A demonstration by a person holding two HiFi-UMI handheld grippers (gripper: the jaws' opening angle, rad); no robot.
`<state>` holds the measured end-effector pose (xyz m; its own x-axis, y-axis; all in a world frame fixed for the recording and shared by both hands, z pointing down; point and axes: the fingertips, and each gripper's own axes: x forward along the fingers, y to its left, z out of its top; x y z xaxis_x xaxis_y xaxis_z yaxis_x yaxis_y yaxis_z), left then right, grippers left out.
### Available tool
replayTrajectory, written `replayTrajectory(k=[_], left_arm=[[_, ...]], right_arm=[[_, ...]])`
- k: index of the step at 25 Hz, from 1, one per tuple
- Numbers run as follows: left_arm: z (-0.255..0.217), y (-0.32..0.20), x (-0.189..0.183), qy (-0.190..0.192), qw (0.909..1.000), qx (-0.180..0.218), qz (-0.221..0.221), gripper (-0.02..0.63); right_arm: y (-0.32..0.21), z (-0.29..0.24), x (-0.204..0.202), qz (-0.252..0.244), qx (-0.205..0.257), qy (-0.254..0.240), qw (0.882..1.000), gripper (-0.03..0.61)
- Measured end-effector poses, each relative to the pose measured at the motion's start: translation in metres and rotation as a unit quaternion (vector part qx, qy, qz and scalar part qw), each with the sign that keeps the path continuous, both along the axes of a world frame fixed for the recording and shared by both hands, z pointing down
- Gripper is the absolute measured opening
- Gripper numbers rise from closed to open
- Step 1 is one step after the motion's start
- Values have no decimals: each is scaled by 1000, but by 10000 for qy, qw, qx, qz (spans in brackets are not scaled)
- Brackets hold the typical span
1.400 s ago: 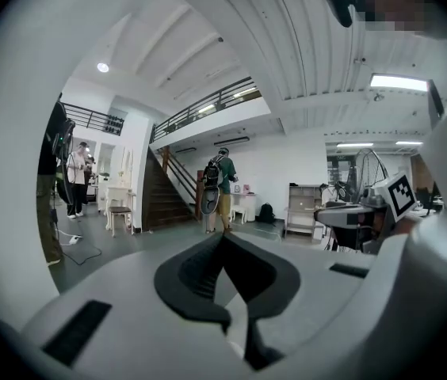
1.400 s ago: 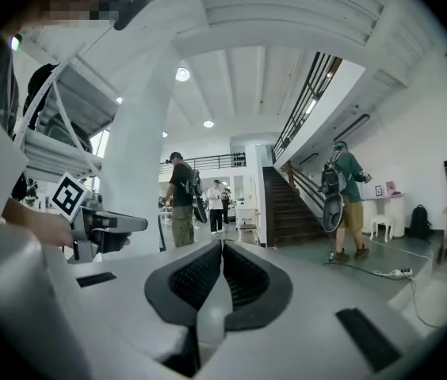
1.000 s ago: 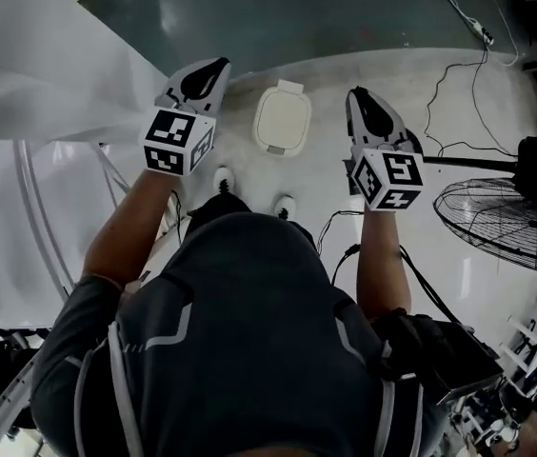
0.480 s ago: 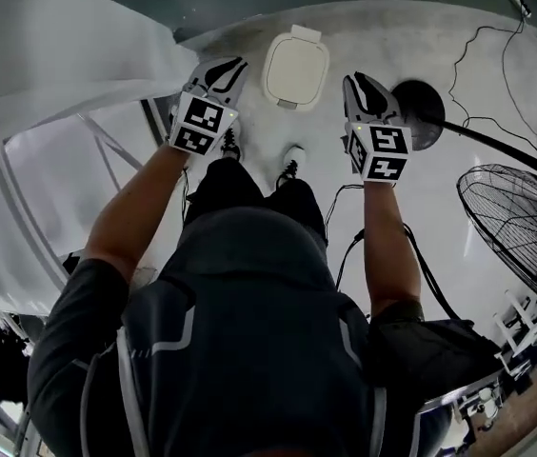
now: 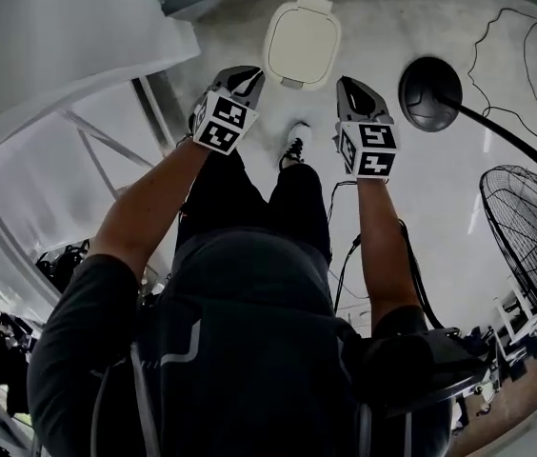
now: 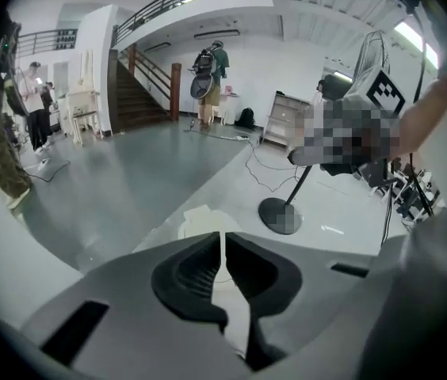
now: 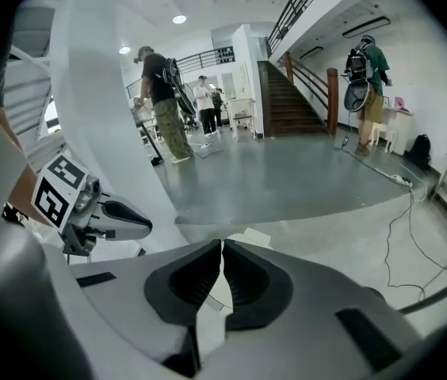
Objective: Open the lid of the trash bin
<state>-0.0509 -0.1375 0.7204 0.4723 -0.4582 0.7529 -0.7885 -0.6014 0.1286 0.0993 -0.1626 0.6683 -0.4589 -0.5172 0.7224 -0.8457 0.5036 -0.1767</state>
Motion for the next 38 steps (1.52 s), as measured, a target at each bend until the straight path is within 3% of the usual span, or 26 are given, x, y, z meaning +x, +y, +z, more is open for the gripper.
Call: replayTrajectory(k=[10, 16, 20, 29, 38], left_arm=[[87, 20, 28, -211, 9975, -561, 387, 26], [148, 26, 41, -185, 9955, -912, 179, 15], [183, 35, 51, -185, 9933, -1095, 318, 9], [241, 46, 69, -403, 9889, -1113, 900, 9], [274, 50, 70, -399, 9894, -1177, 747, 9]], right_arm=[[22, 107, 0, 2, -647, 106, 9978, 35], [42, 175, -19, -295, -929, 37, 9952, 35], [58, 218, -26, -386, -1102, 14, 9932, 34], [69, 284, -43, -607, -1303, 19, 9896, 34], [80, 320, -46, -678, -1415, 100, 9876, 34]])
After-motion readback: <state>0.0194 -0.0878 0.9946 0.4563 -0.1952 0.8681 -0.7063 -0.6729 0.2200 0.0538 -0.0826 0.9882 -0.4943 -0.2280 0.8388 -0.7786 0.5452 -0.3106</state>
